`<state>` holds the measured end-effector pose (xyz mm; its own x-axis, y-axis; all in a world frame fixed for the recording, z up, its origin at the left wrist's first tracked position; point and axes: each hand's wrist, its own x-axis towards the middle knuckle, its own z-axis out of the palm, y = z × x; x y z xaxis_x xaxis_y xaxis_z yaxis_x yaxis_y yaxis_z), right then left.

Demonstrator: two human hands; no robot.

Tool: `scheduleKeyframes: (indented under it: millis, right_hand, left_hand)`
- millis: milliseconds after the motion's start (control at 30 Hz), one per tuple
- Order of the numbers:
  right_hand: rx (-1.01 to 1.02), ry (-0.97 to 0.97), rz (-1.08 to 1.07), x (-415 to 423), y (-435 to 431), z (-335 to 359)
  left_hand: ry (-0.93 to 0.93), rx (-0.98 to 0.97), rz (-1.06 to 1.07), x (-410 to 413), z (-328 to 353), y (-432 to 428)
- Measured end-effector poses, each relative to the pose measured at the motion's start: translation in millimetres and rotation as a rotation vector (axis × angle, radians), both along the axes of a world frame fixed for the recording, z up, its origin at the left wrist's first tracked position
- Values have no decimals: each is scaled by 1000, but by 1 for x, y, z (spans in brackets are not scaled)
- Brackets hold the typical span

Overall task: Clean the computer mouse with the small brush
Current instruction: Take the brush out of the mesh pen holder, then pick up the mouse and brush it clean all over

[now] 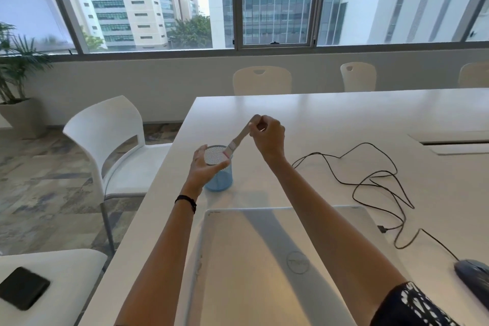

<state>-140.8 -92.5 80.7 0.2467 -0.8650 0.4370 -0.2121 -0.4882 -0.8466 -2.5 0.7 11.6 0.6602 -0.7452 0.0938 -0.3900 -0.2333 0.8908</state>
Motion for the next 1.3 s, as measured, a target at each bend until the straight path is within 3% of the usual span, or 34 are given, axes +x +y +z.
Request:
scheduleKeyframes:
  millis: [200,400,567,900,1300]
  right_hand:
    - [44,-112,-41,-67,-6,11]
    - [64,-173,-54,-144,-15,11]
    - [68,-199,-87,-209,-20,6]
    - [148,-305,-223,-344,-32,-18]
    - [172,-347,-326,-450,-34,-35]
  left_hand:
    - [-10,-60,-6,-4,4,4]
    - [-259,-49,99,-29,2,6]
    - [-348,-84,100,-79,2,-2]
    - [-289,-25,-161,-209,3,-19]
    - [-207,-146,-538,-346,-14,-36]
